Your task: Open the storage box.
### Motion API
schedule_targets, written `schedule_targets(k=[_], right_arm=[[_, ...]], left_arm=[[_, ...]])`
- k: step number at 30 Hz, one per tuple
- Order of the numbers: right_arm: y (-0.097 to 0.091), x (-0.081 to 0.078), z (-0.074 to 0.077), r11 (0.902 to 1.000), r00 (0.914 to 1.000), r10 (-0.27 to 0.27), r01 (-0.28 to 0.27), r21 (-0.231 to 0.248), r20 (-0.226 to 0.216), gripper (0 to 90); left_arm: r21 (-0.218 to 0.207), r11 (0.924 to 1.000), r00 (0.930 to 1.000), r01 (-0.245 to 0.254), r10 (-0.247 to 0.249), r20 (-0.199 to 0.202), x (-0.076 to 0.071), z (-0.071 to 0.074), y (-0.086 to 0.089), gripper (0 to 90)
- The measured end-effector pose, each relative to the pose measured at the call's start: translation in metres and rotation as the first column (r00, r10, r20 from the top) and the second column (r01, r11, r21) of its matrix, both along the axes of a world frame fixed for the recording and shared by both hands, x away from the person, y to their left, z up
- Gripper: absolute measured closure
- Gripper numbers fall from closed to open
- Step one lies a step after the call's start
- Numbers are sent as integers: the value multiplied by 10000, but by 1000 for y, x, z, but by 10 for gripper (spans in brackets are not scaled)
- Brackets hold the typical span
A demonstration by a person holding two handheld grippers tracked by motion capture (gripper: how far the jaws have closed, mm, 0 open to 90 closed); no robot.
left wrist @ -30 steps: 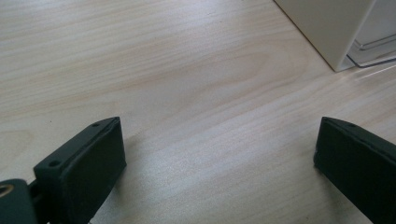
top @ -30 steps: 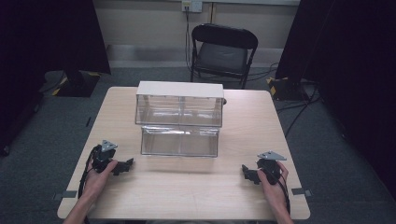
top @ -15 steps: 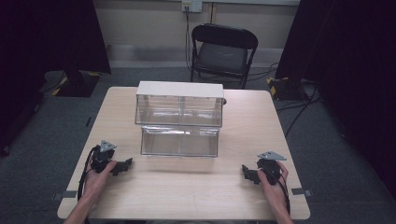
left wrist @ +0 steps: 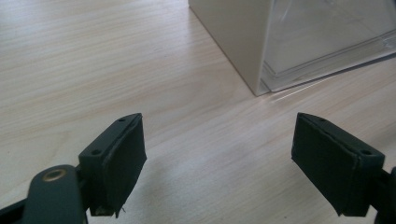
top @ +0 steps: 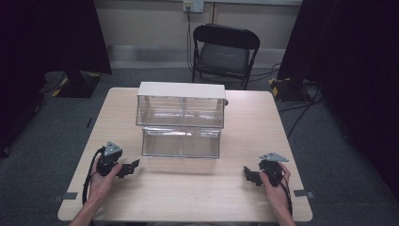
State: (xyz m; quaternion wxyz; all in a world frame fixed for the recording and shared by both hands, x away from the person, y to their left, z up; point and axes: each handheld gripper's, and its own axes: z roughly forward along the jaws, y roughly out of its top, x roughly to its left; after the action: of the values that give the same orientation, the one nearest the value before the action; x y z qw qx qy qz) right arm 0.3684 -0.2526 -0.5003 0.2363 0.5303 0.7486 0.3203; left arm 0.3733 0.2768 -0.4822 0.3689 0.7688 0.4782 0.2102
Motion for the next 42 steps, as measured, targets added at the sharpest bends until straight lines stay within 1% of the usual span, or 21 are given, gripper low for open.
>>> schedule_targets(k=[2, 8, 10, 11, 12, 15, 16, 19, 20, 22, 24, 26, 27, 29, 30, 33, 34, 35, 37, 40, 42], right_arm=[[0, 0, 0, 10000, 10000, 1, -1, 0, 0, 99], [0, 0, 0, 10000, 10000, 0, 0, 0, 1, 99], [0, 0, 0, 10000, 10000, 1, -1, 4, 0, 99], [0, 0, 0, 10000, 10000, 3, -3, -2, 4, 99], [0, 0, 0, 10000, 10000, 1, -1, -1, 2, 99], [0, 0, 0, 10000, 10000, 1, -1, 1, 1, 99], [0, 0, 0, 10000, 10000, -1, 1, 0, 1, 100], [0, 0, 0, 10000, 10000, -1, 1, -1, 1, 99], [0, 0, 0, 10000, 10000, 0, 0, 0, 1, 99], [0, 0, 0, 10000, 10000, -3, 3, 1, 1, 99], [0, 0, 0, 10000, 10000, 0, 0, 0, 2, 99], [0, 0, 0, 10000, 10000, -2, 2, -2, 5, 100], [0, 0, 0, 10000, 10000, -2, 2, -2, 5, 100], [0, 0, 0, 10000, 10000, -1, 1, 1, 2, 99], [0, 0, 0, 10000, 10000, -2, 2, 2, 0, 100], [0, 0, 0, 10000, 10000, 5, -5, -2, 4, 99], [0, 0, 0, 10000, 10000, 0, 0, 1, 0, 99], [0, 0, 0, 10000, 10000, 4, -4, 3, -1, 99], [0, 0, 0, 10000, 10000, 2, -2, 2, -2, 99], [0, 0, 0, 10000, 10000, 2, -2, 1, 0, 100], [0, 0, 0, 10000, 10000, 2, -2, 1, 0, 99]], left_arm=[[-56, 10000, 10000, 36, -36, 13, 0, 1, -1, 173], [-189, 9993, 9992, 312, -307, 248, -2, 7, -6, 173], [-123, 9993, 9989, 342, -338, 334, -3, 8, -9, 173], [46, 9994, 9986, 335, -337, 420, -4, 9, -10, 173], [113, 9992, 9983, 382, -387, 426, -4, 10, -11, 173], [-143, 9982, 9977, 588, -583, 345, -4, 11, -13, 173], [-247, 9978, 9973, 609, -598, 423, -4, 12, -15, 175], [-257, 9974, 9967, 673, -661, 474, -5, 14, -14, 192], [-422, 9967, 9965, 697, -676, 485, -5, 15, -14, 192], [-508, 9963, 9964, 693, -665, 533, -5, 15, -14, 191], [-447, 9958, 9952, 796, -768, 612, -5, 17, -15, 191], [-617, 9939, 9941, 916, -877, 641, -5, 17, -17, 192], [-617, 9939, 9941, 916, -877, 641, -5, 17, -17, 191], [-691, 9913, 9922, 1120, -1077, 626, -4, 17, -20, 192], [-771, 9903, 9918, 1160, -1113, 625, -4, 17, -21, 192], [-779, 9897, 9914, 1199, -1152, 628, -4, 17, -23, 191], [-850, 9891, 9912, 1205, -1152, 645, -3, 17, -24, 191], [-910, 9880, 9911, 1251, -1202, 570, -2, 17, -28, 191], [-874, 9869, 9897, 1359, -1313, 567, 0, 17, -29, 191], [-984, 9853, 9894, 1394, -1346, 541, 2, 18, -32, 191], [-895, 9841, 9874, 1533, -1490, 536, 3, 18, -34, 190]])
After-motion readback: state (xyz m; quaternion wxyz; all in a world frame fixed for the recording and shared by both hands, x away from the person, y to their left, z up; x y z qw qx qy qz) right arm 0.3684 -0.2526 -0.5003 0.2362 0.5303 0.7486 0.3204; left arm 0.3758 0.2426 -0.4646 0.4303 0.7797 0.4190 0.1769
